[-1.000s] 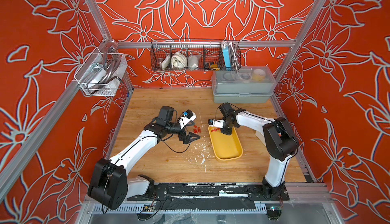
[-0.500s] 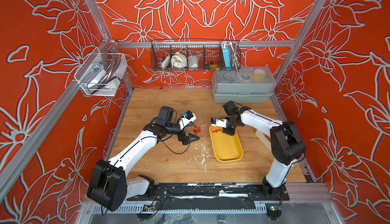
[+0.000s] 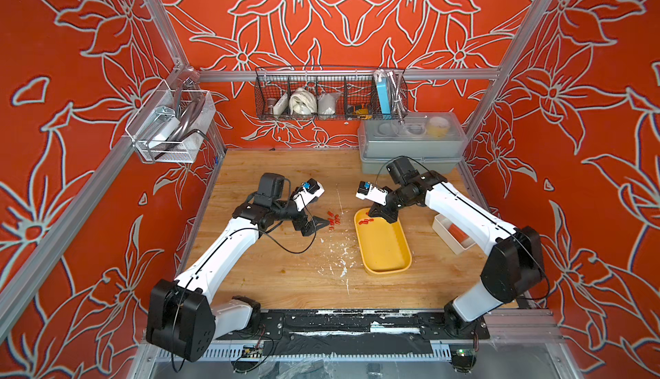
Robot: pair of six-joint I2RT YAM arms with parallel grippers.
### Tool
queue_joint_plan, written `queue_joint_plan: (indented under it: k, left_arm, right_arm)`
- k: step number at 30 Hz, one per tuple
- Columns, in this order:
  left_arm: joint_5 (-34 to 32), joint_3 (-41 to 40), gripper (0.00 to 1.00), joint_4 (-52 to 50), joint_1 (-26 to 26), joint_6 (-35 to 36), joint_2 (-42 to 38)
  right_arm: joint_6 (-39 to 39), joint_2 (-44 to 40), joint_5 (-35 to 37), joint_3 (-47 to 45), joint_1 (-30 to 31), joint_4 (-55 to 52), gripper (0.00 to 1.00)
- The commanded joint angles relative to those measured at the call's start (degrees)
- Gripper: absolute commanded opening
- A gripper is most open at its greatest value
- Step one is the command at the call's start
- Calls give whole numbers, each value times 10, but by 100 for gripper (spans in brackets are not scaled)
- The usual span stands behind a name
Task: Take the screw protection sleeves out of the storage box
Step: Place the screw protection sleeve at the center of the board.
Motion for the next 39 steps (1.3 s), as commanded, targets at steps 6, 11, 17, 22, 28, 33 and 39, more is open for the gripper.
queue_joint_plan:
  k: [6,11,17,22,28,33,39]
  left_arm:
    - [-176,10,98,53,19,-62,-16]
    - [-237,9,98,74,24,-75,-17]
    - [-281,6,98,92,31,-91,-22]
    - [-292,5,98,98,35,-94,-23]
    - [-275,-2,98,100,35,-92,-24]
    - [-264,-4,98,96,35,-91,-28]
    - [-240,-5,98,95,35,-87,-27]
  right_arm:
    - [87,75,32,45,82,28,0]
    - [109,147,69,74,120,30,0]
    - [108,221,122,109,156,23,0]
    - [104,271,153,131,173,16,4]
    - [102,316,194,160,179,6,10]
    - [90,319,207,167,178,1,13]
    - [68,300,223,171,176,-15,22]
